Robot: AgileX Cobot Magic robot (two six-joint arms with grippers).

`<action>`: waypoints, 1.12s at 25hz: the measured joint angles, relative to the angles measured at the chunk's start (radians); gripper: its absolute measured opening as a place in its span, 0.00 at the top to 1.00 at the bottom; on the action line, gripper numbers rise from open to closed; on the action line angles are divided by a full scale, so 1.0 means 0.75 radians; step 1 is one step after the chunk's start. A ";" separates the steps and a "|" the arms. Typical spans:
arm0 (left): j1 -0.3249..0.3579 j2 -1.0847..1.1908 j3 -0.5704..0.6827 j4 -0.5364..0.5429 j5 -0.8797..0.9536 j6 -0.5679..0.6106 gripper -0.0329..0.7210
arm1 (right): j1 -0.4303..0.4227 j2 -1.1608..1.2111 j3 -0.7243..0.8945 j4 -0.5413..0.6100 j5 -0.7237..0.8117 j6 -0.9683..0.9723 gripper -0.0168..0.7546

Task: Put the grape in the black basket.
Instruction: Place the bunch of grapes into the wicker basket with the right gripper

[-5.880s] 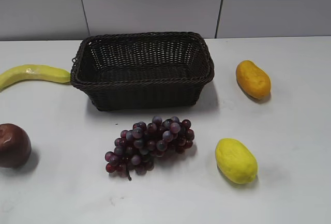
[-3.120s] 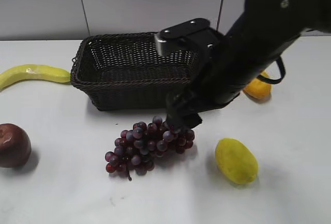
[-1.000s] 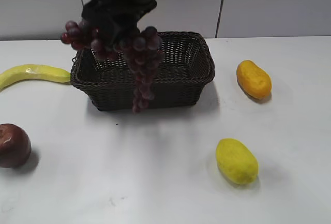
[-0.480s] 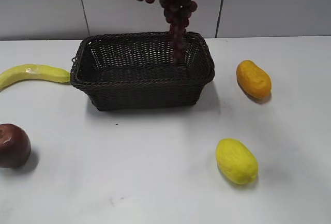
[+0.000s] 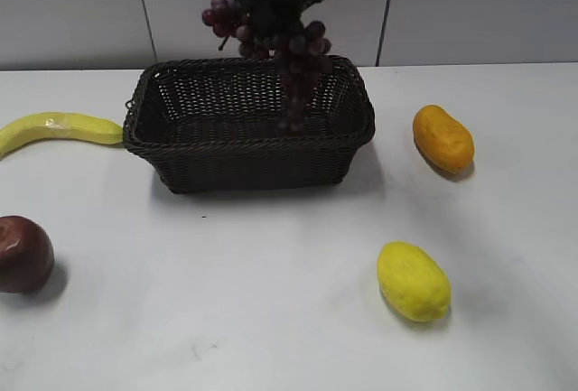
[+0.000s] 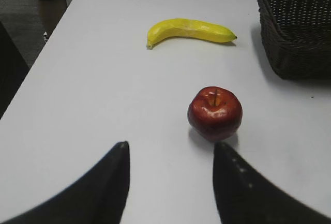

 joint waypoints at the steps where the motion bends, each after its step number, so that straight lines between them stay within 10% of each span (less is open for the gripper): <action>1: 0.000 0.000 0.000 0.000 0.000 0.000 0.31 | 0.000 0.026 0.000 0.000 0.000 0.000 0.59; 12: 0.000 0.000 0.000 0.000 0.000 0.000 0.31 | 0.000 0.199 0.001 0.063 -0.007 0.001 0.59; 19: 0.000 0.000 0.000 0.000 0.000 0.000 0.31 | 0.000 0.167 0.001 0.070 0.031 0.001 0.30; 28: 0.000 0.000 0.000 0.000 0.000 0.000 0.31 | 0.000 -0.198 0.001 0.017 0.128 0.002 0.25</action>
